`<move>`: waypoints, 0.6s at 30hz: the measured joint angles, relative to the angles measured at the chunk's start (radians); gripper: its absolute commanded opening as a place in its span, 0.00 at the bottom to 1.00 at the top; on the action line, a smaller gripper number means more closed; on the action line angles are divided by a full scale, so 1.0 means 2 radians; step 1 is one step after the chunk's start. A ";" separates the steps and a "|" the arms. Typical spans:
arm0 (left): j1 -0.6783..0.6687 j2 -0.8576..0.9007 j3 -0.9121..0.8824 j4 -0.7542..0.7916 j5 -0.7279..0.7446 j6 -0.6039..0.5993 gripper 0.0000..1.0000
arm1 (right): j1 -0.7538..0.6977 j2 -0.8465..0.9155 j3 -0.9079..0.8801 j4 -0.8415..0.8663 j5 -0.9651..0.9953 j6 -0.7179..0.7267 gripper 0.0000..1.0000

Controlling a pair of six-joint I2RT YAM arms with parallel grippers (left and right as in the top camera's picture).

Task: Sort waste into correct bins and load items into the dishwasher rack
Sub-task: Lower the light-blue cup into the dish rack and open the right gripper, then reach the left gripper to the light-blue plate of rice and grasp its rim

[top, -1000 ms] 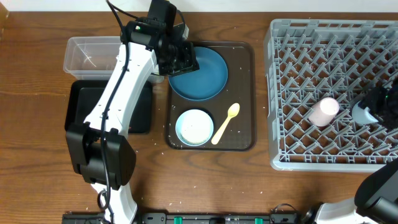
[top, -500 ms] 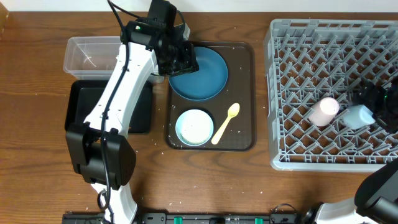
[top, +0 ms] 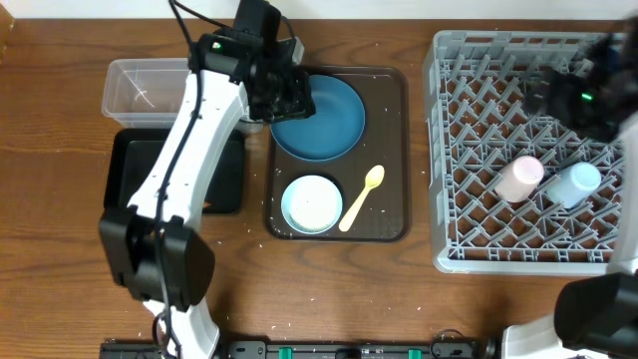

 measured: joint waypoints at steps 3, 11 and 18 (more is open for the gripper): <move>0.001 -0.020 0.000 -0.011 -0.015 -0.002 0.33 | 0.059 0.000 0.000 0.012 -0.005 0.004 0.91; 0.020 -0.032 0.000 -0.031 -0.031 -0.010 0.33 | 0.194 0.000 -0.023 0.063 0.008 0.043 0.82; 0.015 -0.032 0.000 -0.053 -0.075 -0.012 0.33 | 0.256 0.000 -0.073 0.106 0.031 0.072 0.82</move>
